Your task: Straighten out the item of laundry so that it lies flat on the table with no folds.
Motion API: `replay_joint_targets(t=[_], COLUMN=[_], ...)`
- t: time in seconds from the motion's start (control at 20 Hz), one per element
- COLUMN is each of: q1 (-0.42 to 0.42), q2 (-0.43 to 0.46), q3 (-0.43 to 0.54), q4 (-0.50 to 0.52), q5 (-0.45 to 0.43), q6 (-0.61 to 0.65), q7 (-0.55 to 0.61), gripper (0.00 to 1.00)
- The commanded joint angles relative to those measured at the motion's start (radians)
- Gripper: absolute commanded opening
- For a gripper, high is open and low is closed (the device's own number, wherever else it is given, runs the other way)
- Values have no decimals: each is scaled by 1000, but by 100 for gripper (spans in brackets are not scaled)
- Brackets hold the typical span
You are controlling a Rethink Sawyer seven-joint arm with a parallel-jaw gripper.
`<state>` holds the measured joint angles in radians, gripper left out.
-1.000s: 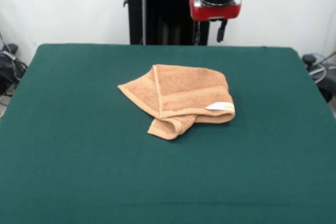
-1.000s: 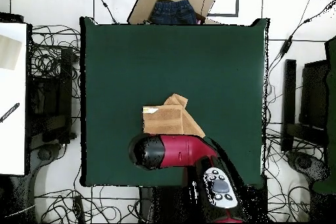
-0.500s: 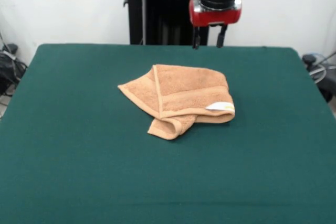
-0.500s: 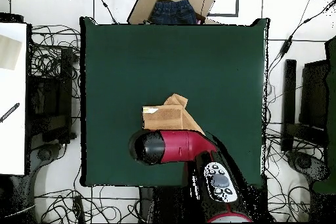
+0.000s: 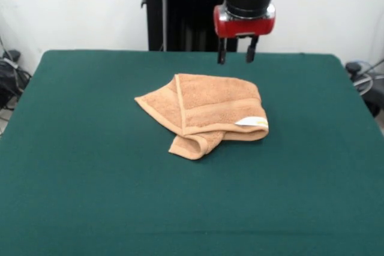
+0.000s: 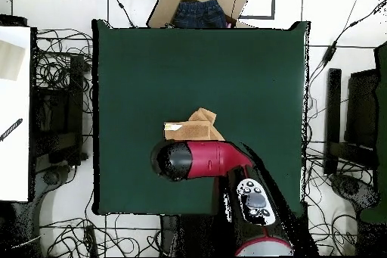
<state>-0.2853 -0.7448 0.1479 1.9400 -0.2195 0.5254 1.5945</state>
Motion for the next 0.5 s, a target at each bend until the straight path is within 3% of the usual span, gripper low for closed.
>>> replay_joint_targets(t=[0.05, 0.25, 0.5], q1=[-26, -41, -36], q2=[16, 20, 24], q3=[60, 51, -2], q4=[-92, -104, -88], q5=[-28, -24, -3], q6=[105, 115, 64], q7=[-13, -4, 100], gripper=[100, 100, 100])
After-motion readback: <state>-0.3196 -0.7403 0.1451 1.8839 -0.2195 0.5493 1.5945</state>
